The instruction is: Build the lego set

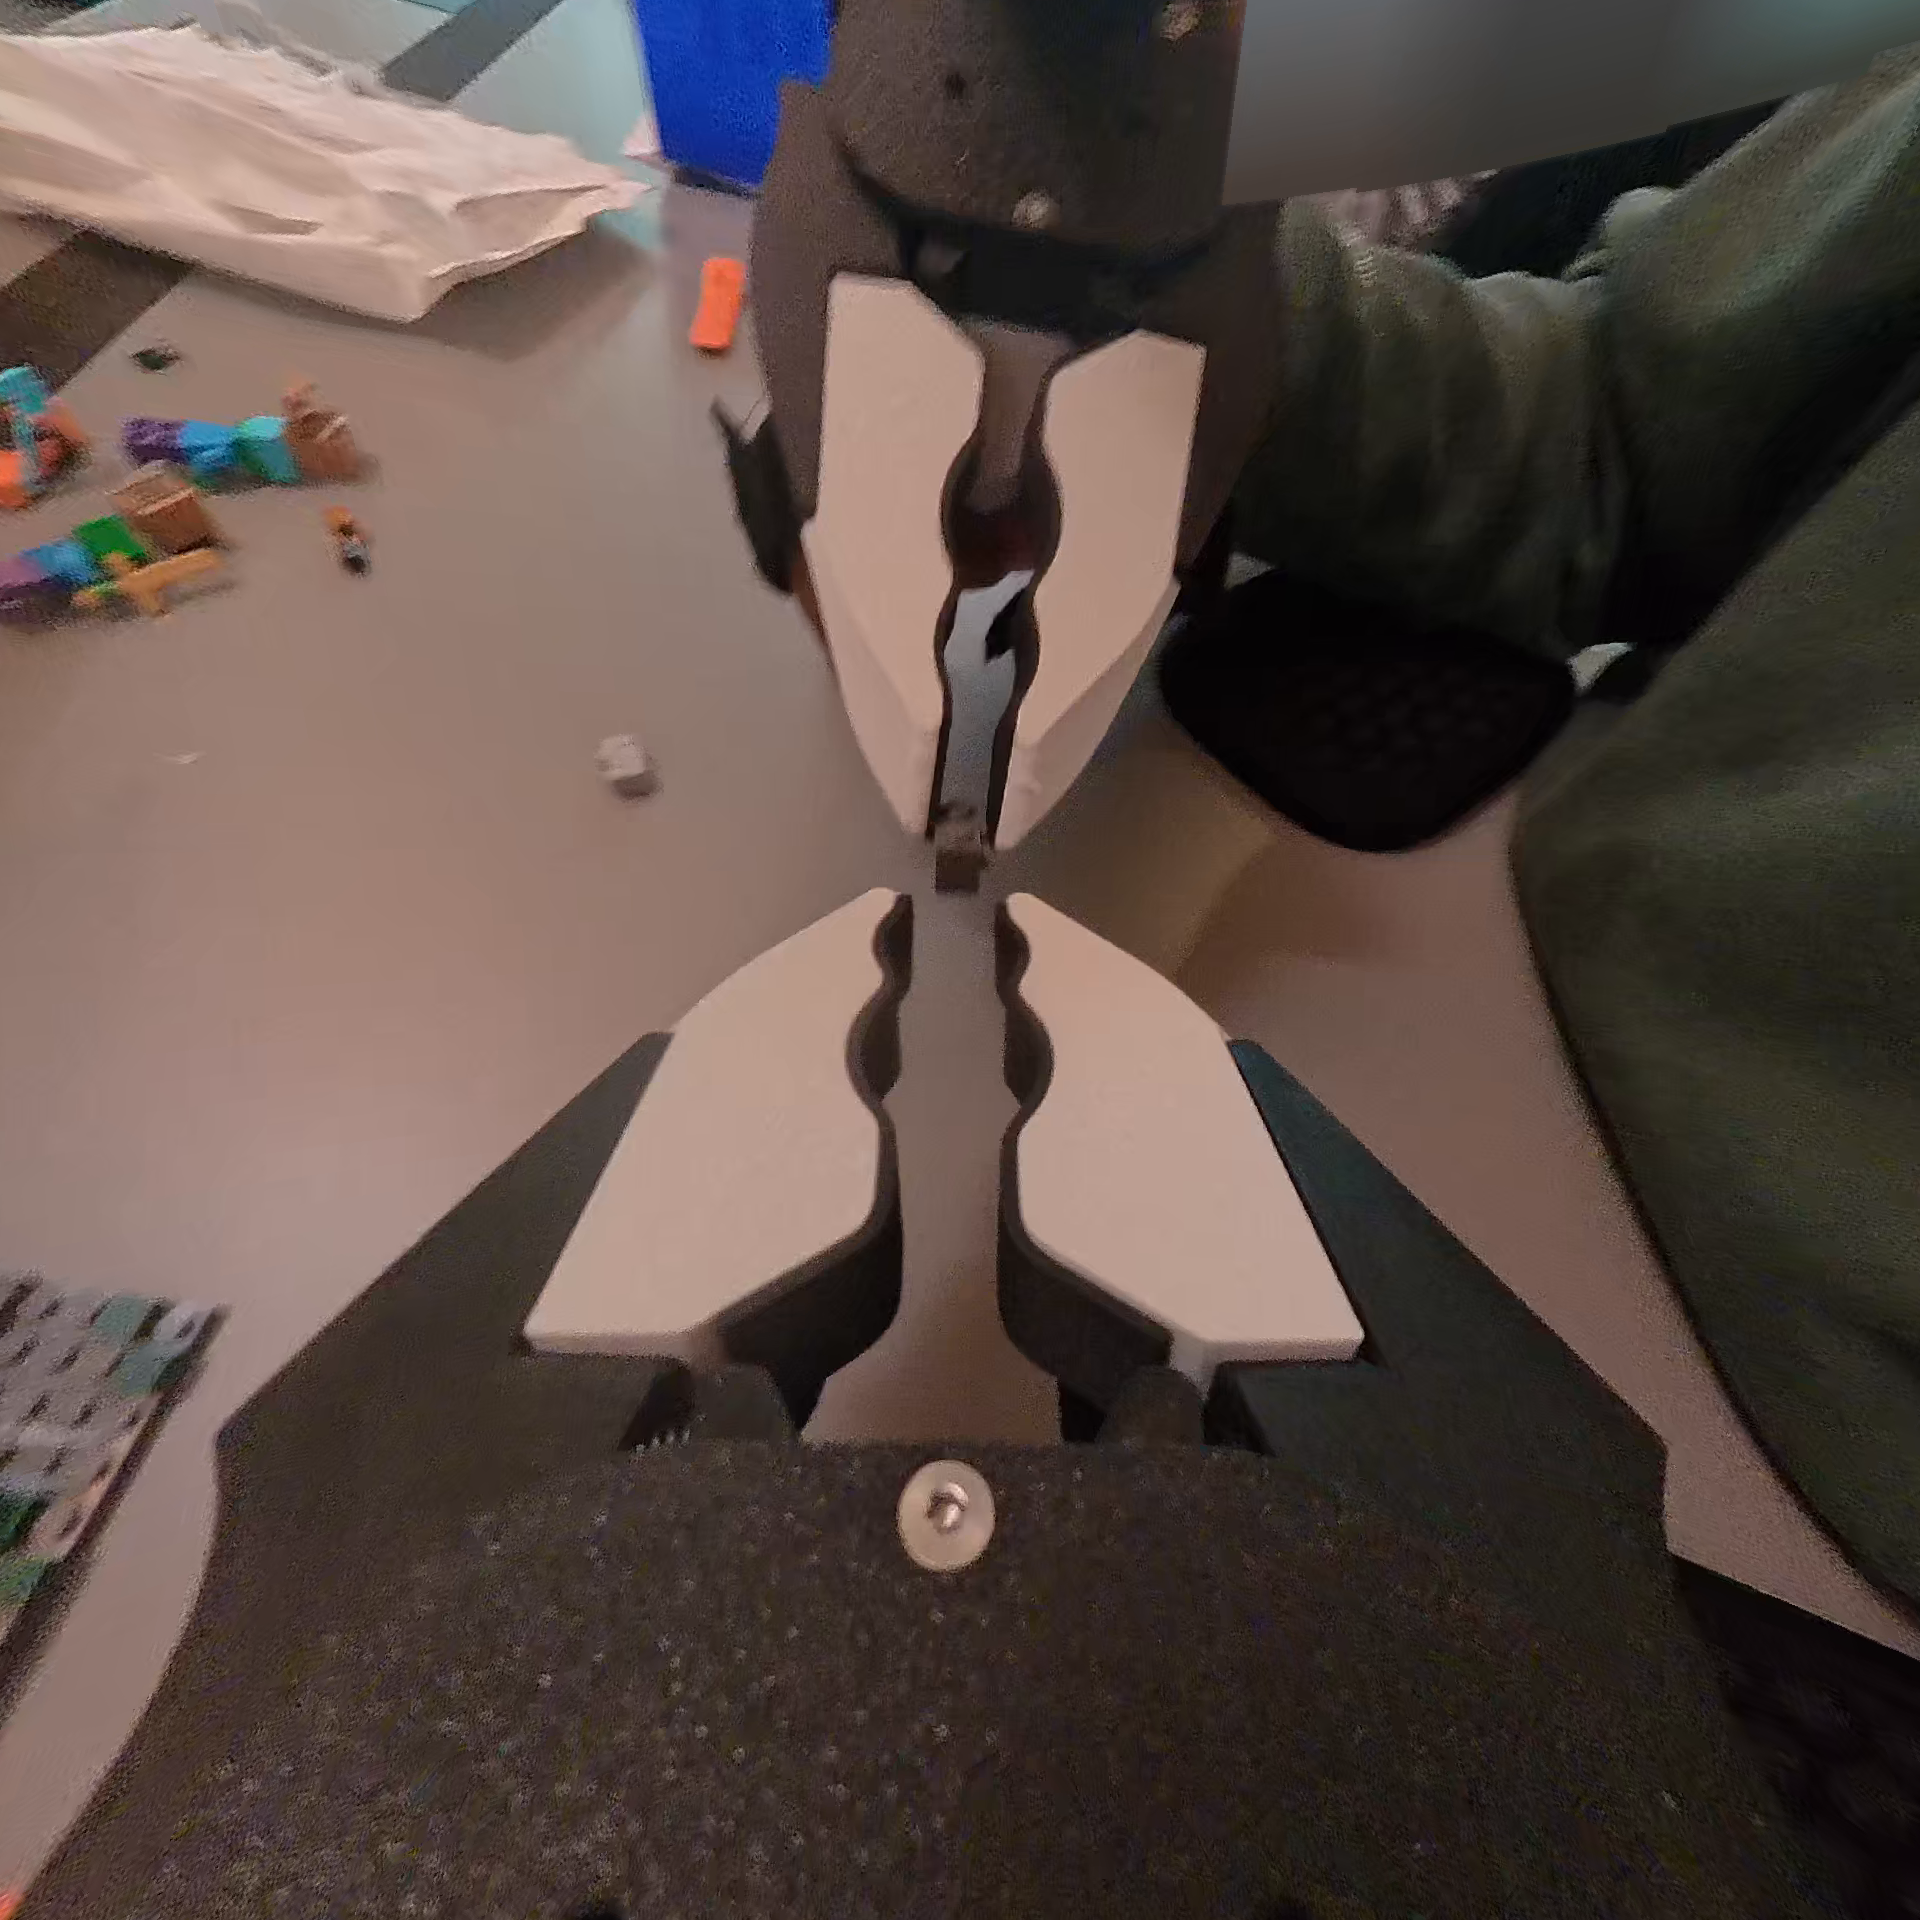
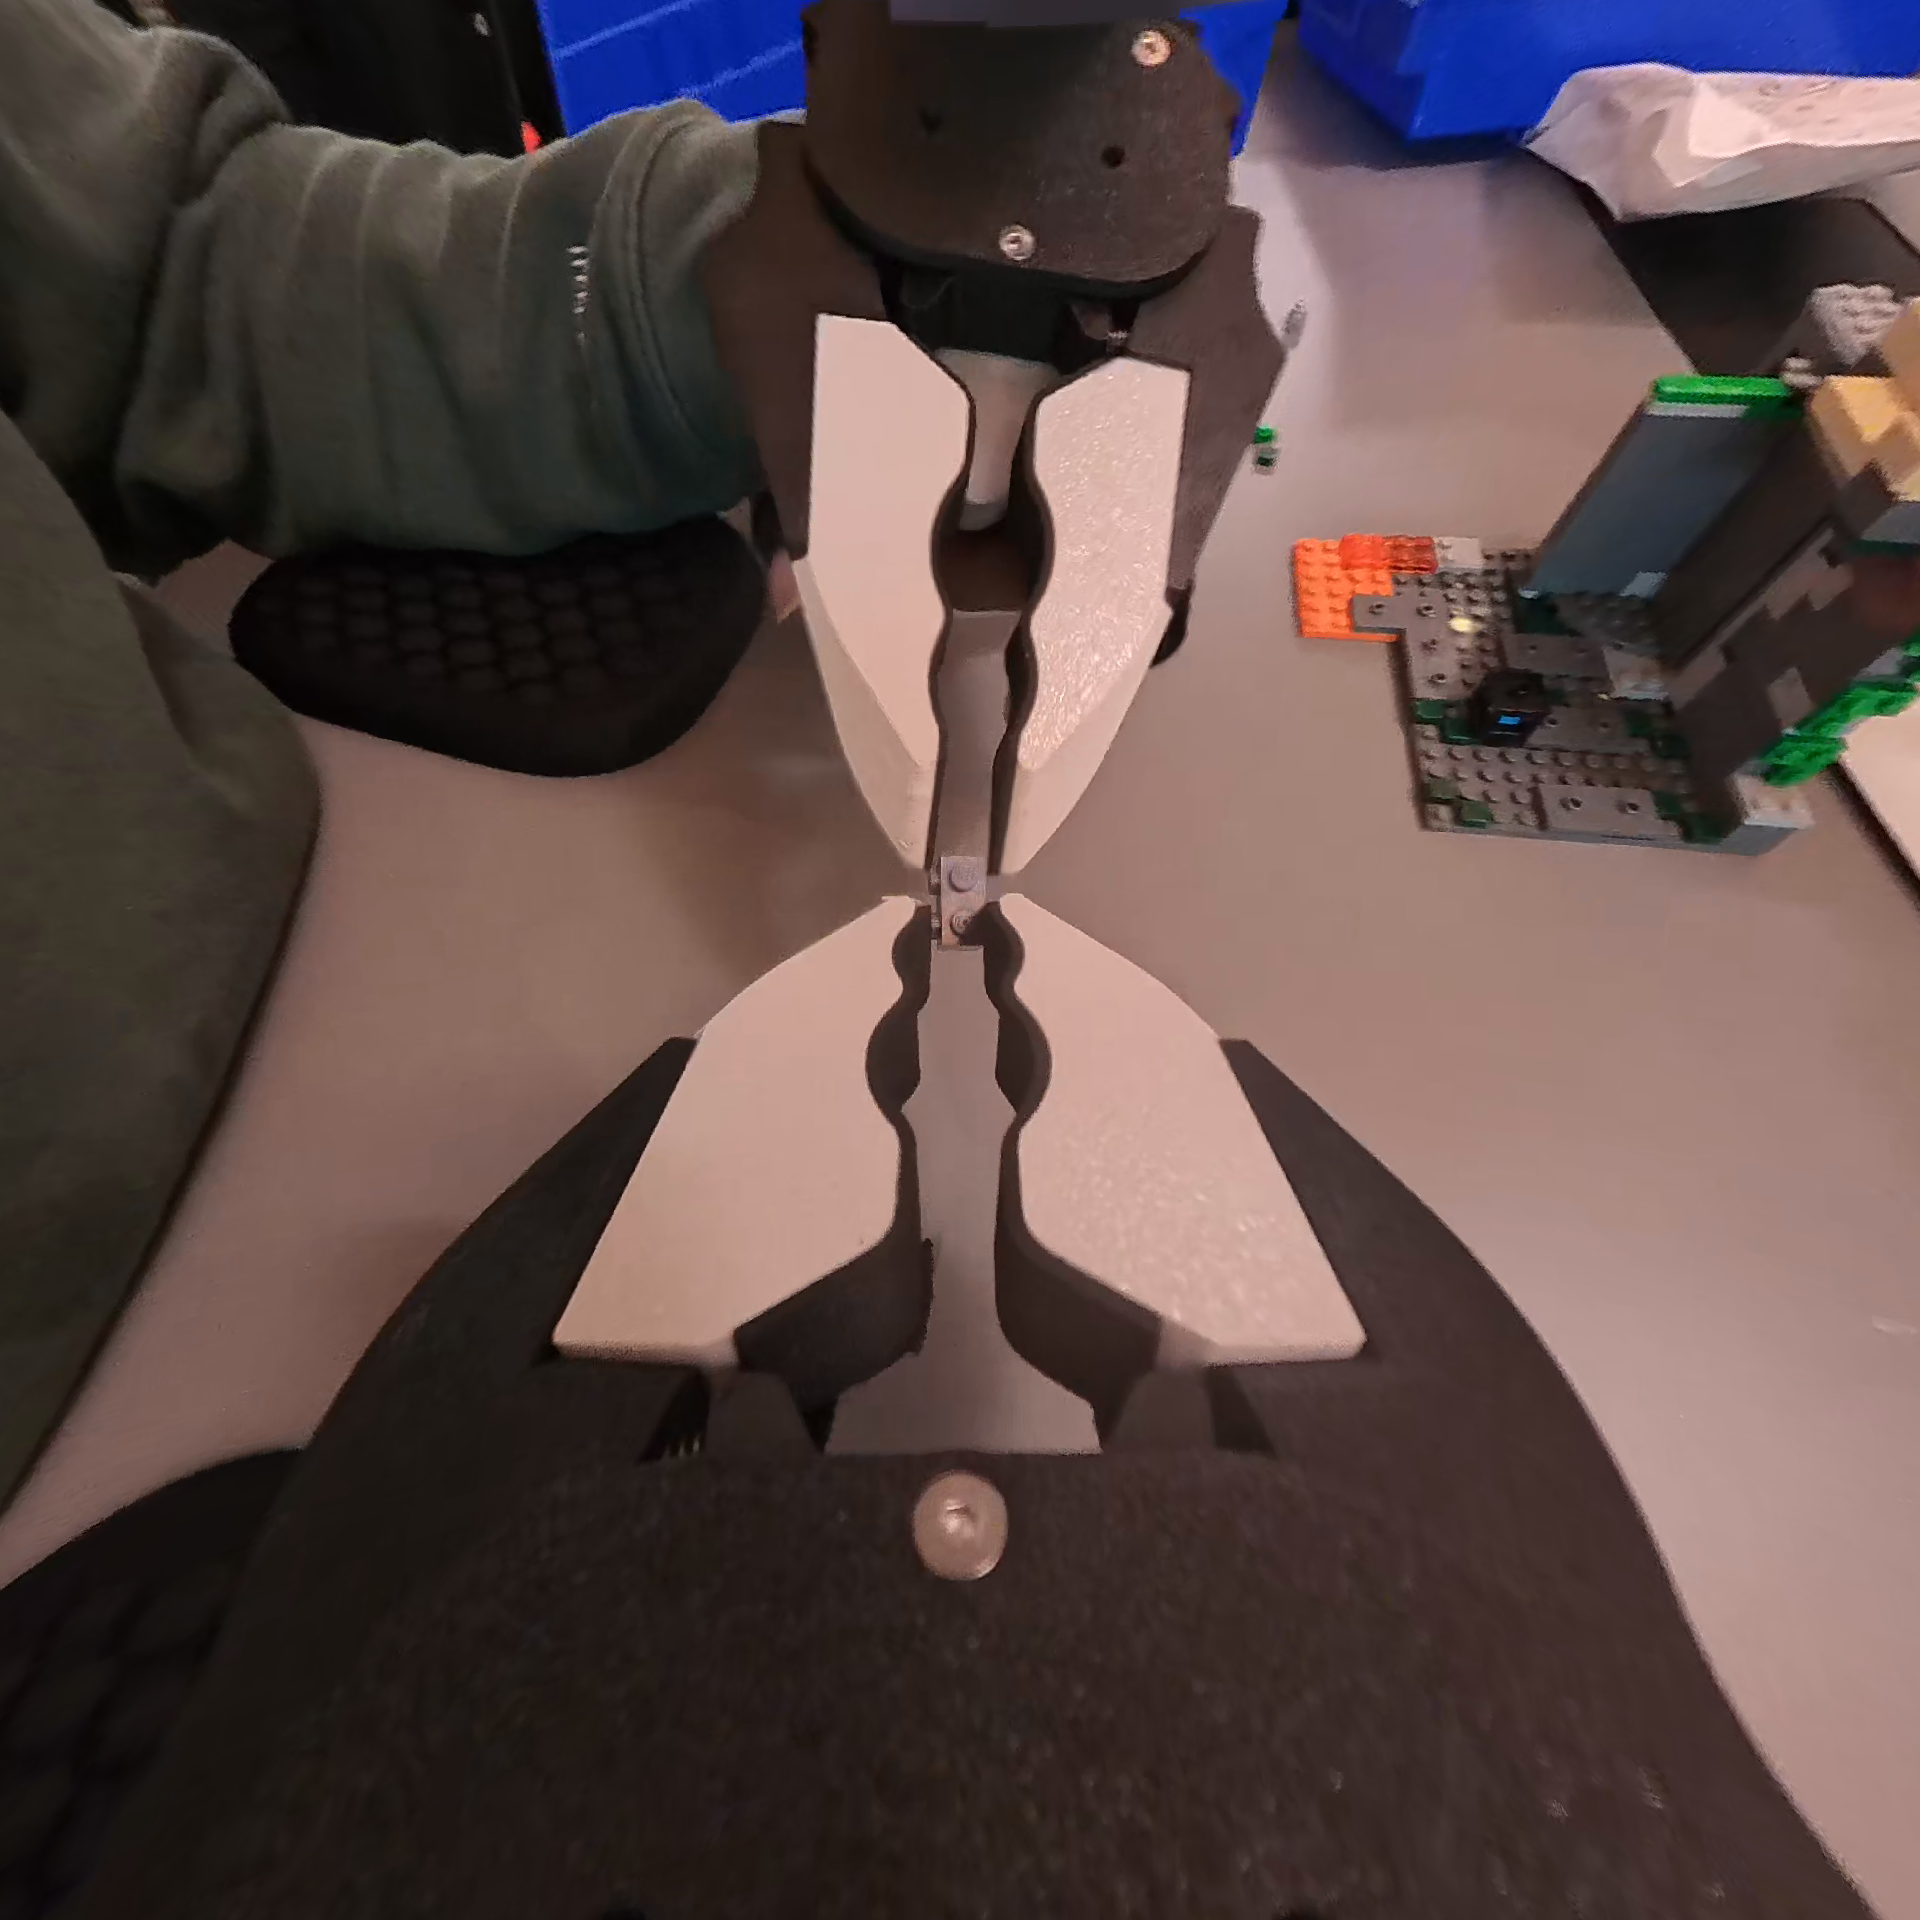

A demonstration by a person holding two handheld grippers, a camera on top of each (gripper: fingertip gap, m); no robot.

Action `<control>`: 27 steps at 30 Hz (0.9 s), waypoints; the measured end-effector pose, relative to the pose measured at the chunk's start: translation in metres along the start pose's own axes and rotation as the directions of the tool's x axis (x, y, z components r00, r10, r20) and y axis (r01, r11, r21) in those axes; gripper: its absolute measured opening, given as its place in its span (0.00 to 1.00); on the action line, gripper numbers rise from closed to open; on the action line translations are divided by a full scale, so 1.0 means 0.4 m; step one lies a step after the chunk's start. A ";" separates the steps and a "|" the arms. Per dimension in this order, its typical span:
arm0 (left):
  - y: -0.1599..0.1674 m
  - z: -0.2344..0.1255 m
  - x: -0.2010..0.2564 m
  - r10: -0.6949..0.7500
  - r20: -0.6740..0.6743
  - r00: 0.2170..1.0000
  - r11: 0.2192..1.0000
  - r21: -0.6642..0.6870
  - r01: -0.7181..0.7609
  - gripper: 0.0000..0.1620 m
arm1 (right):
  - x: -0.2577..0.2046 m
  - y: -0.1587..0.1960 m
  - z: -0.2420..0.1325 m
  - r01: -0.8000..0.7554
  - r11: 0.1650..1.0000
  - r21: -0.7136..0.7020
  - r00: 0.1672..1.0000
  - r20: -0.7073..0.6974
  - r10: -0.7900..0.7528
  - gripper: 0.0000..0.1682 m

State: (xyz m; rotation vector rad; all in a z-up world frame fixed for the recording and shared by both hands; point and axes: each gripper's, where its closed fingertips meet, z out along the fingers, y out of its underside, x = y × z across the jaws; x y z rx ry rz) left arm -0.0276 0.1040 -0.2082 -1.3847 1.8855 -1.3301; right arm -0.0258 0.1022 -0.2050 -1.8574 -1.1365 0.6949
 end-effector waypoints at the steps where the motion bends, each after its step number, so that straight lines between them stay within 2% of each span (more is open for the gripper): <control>1: 0.013 -0.005 -0.021 -0.008 0.042 0.999 1.000 -0.020 0.009 0.12 | 0.022 0.002 -0.006 -0.008 1.000 -0.009 0.999 -0.046 0.007 0.05; 3: 0.044 -0.010 -0.055 -0.012 0.101 0.995 0.998 -0.066 0.019 0.17 | 0.067 0.012 -0.014 -0.021 0.999 -0.044 0.990 -0.139 0.015 0.05; 5: 0.074 -0.006 -0.077 -0.009 0.134 0.991 0.993 -0.115 0.024 0.18 | 0.087 0.029 -0.006 -0.037 0.995 -0.096 0.984 -0.176 0.020 0.05; 8: 0.116 0.014 -0.090 0.016 0.150 0.989 0.981 -0.192 0.013 0.19 | 0.088 0.070 0.031 -0.056 0.978 -0.201 0.984 -0.178 0.020 0.05; 12: 0.144 0.042 -0.102 0.047 0.164 0.985 0.970 -0.242 -0.006 0.19 | 0.073 0.091 0.061 -0.070 0.961 -0.266 0.987 -0.160 0.027 0.05; 22: 0.148 0.069 -0.114 0.060 0.163 0.985 0.971 -0.236 -0.020 0.18 | 0.085 0.102 0.070 -0.056 0.943 -0.327 0.981 -0.193 -0.008 0.05; 27: 0.148 0.074 -0.113 0.065 0.163 0.984 0.971 -0.239 -0.024 0.15 | 0.084 0.104 0.074 -0.044 0.937 -0.346 0.980 -0.198 -0.027 0.05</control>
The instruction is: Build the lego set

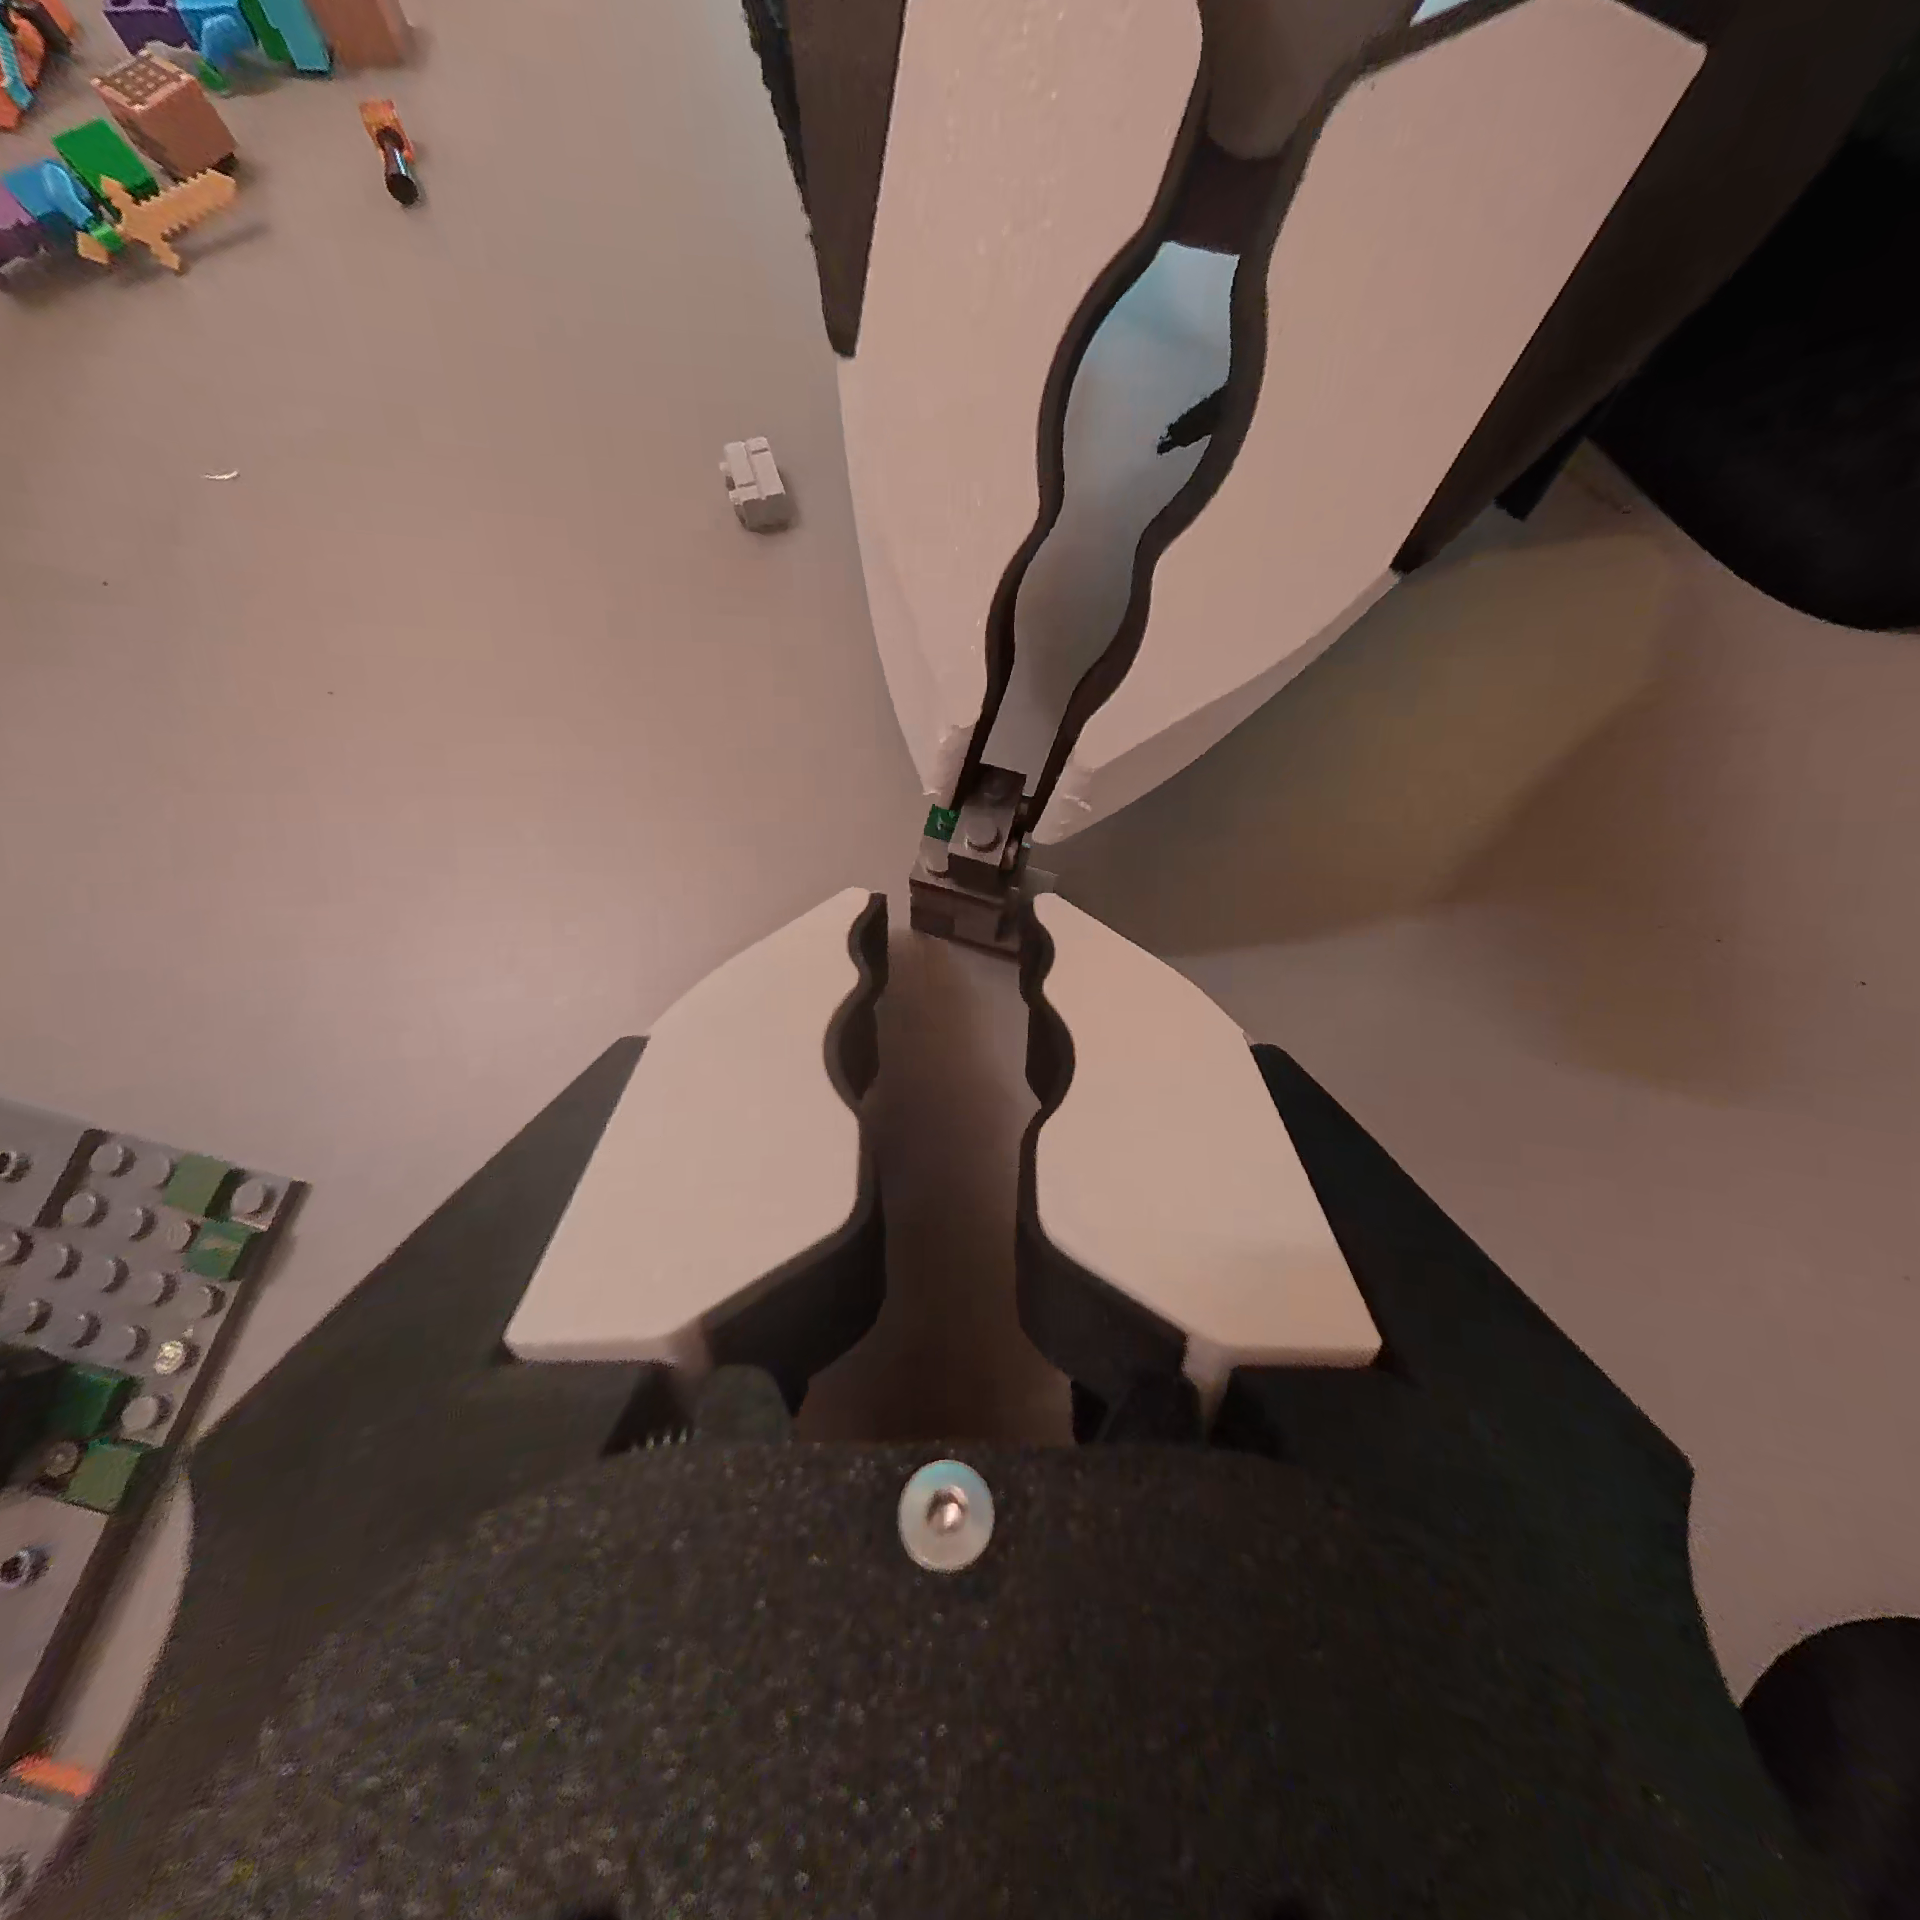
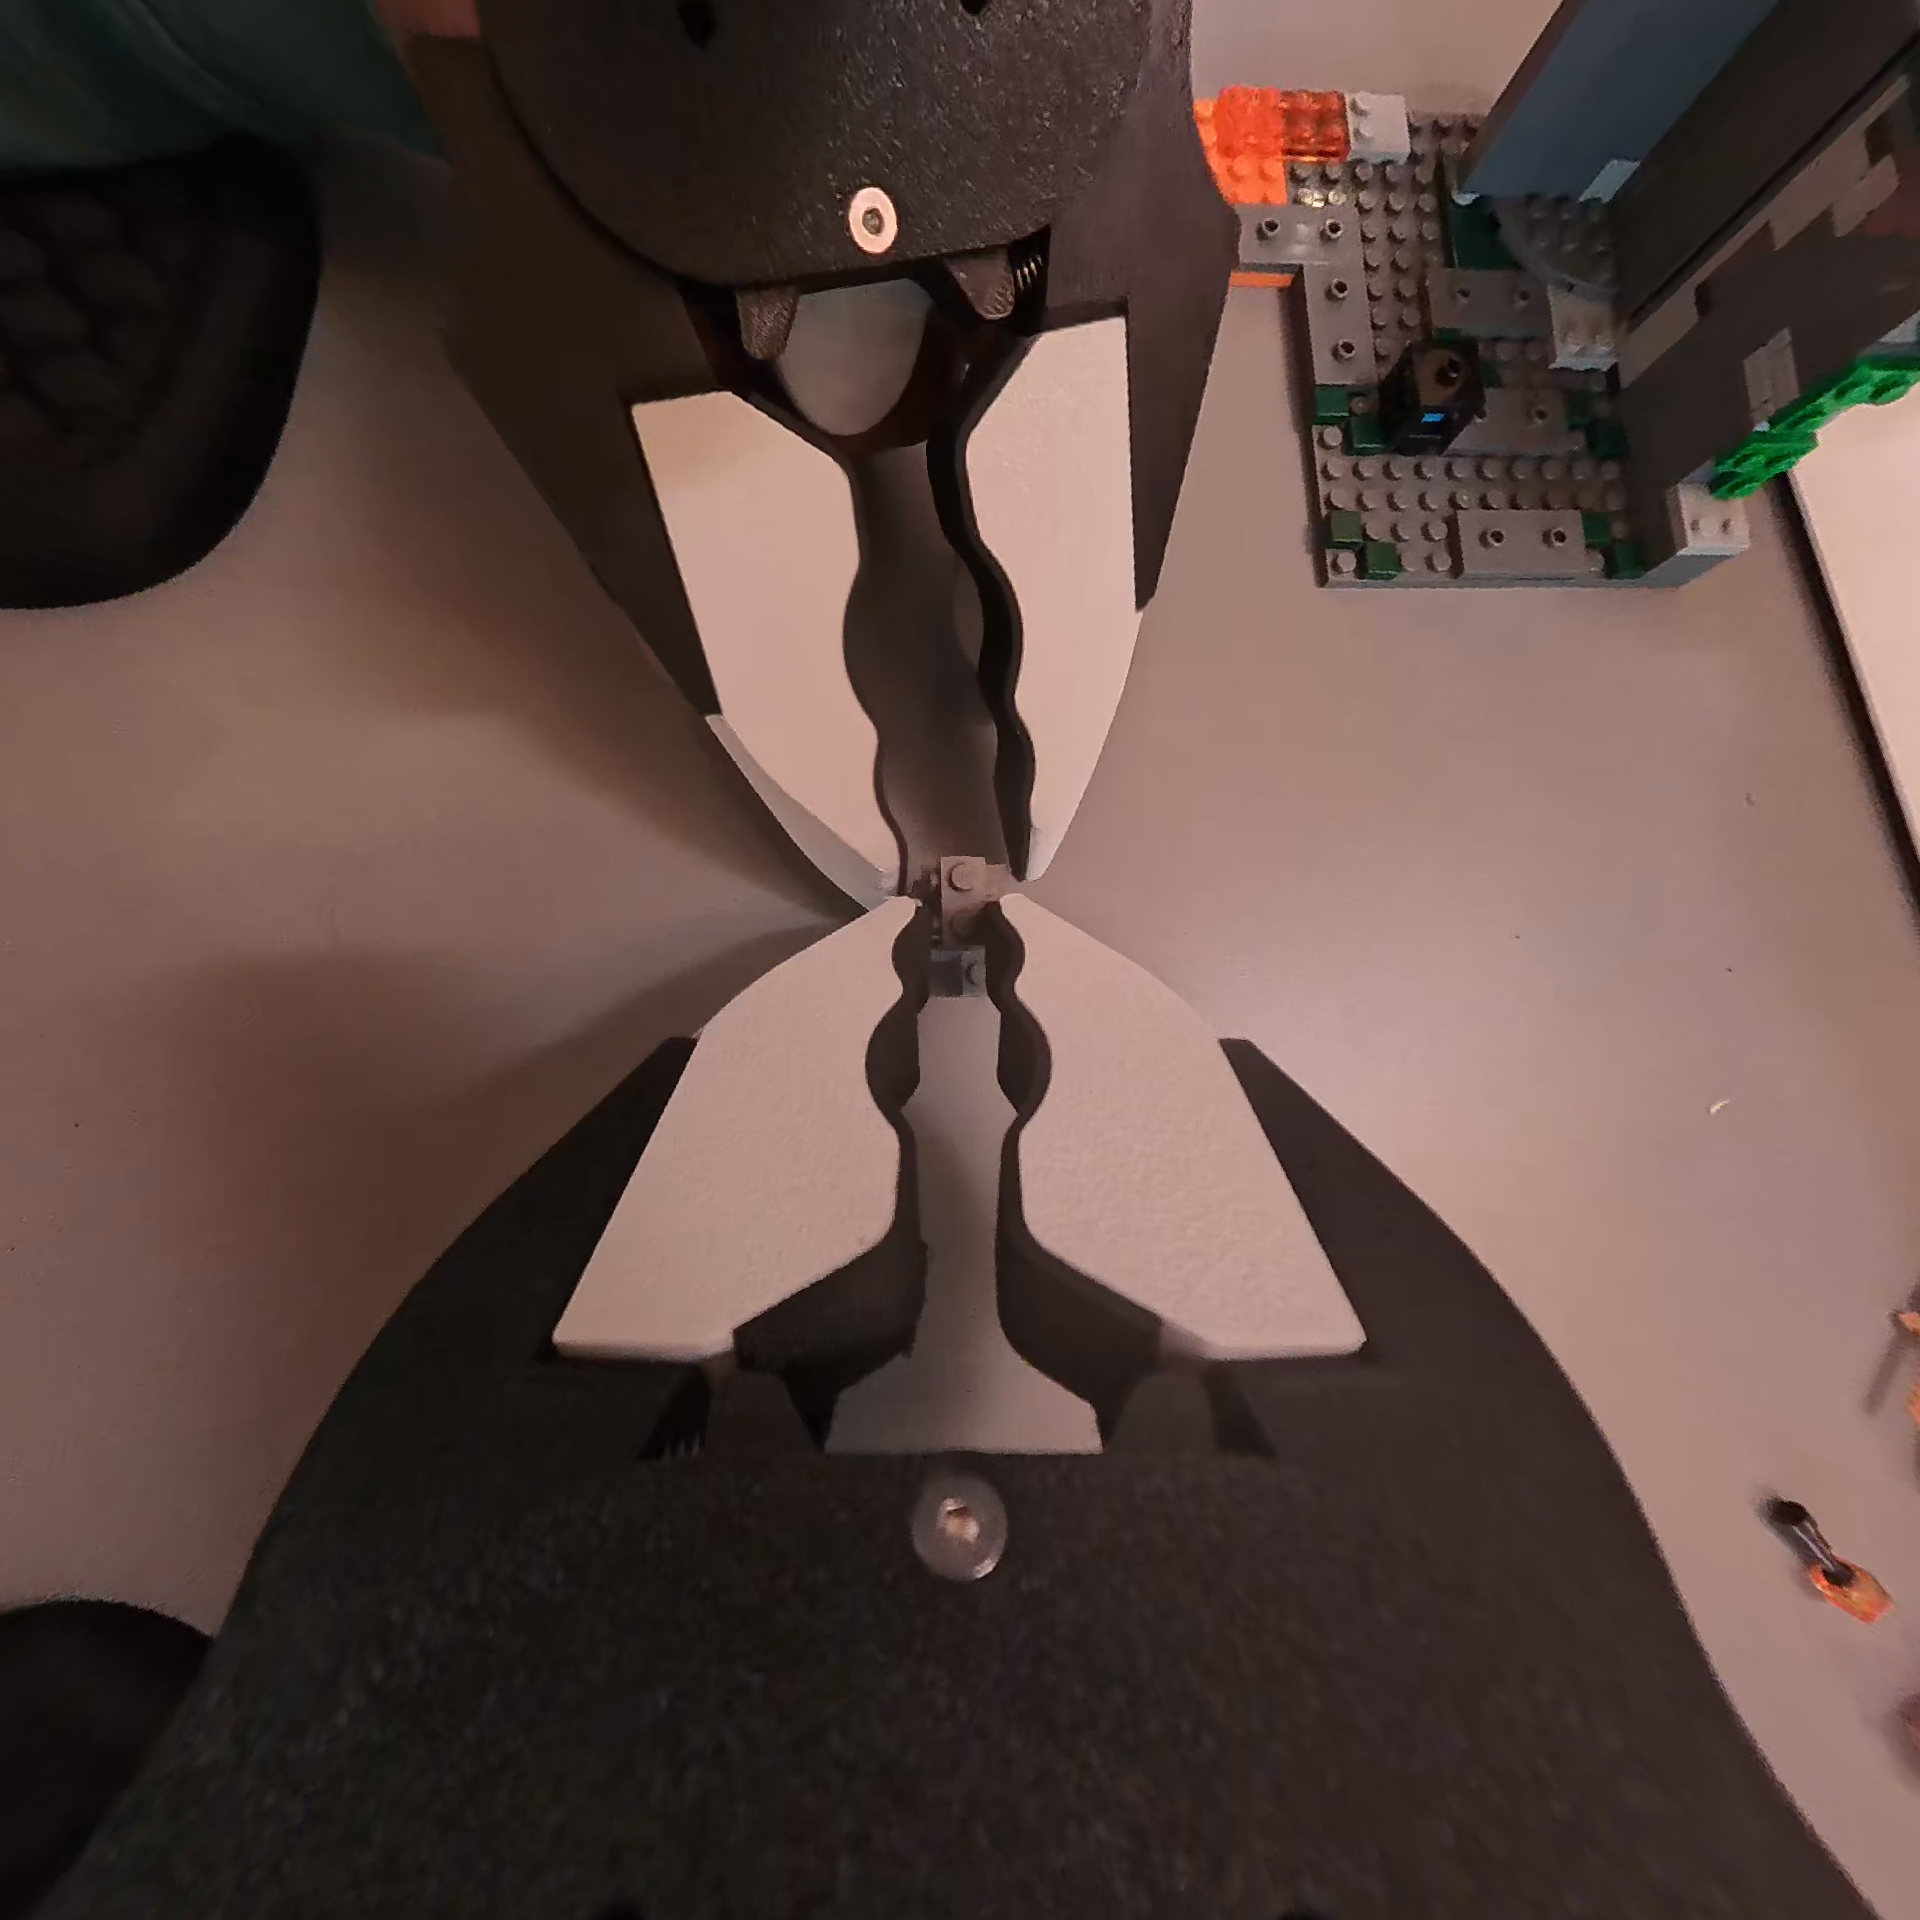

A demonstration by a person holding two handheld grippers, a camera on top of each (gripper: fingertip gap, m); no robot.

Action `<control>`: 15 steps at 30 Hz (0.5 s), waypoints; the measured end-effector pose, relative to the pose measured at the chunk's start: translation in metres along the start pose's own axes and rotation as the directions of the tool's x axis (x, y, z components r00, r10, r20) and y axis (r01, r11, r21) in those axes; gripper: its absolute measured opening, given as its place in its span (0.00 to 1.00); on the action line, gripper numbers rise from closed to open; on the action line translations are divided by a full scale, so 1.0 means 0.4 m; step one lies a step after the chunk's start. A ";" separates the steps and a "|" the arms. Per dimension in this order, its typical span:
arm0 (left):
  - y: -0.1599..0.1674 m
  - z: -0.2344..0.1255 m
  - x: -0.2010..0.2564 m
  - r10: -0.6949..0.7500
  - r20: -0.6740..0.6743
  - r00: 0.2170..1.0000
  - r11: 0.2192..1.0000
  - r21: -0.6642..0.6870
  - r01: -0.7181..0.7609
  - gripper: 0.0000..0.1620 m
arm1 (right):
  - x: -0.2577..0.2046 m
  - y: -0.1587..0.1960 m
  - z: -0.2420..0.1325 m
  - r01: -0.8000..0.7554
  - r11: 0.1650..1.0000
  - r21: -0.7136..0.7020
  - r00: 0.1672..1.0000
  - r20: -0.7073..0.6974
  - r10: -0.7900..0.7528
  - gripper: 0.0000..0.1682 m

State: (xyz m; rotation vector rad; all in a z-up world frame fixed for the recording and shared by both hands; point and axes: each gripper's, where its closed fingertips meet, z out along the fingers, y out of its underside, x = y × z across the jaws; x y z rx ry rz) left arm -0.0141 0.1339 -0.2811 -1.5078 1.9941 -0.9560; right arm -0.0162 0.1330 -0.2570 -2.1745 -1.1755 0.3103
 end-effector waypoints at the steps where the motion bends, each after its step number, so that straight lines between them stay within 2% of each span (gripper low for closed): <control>1: -0.001 0.001 0.000 0.000 0.000 1.000 1.000 0.001 0.000 0.14 | 0.000 0.000 0.001 -0.001 1.000 -0.002 1.000 -0.001 0.001 0.06; 15: -0.005 0.008 0.005 0.024 0.004 1.000 1.000 0.012 -0.024 0.12 | -0.004 0.001 0.001 -0.023 0.999 -0.038 0.999 0.027 0.024 0.05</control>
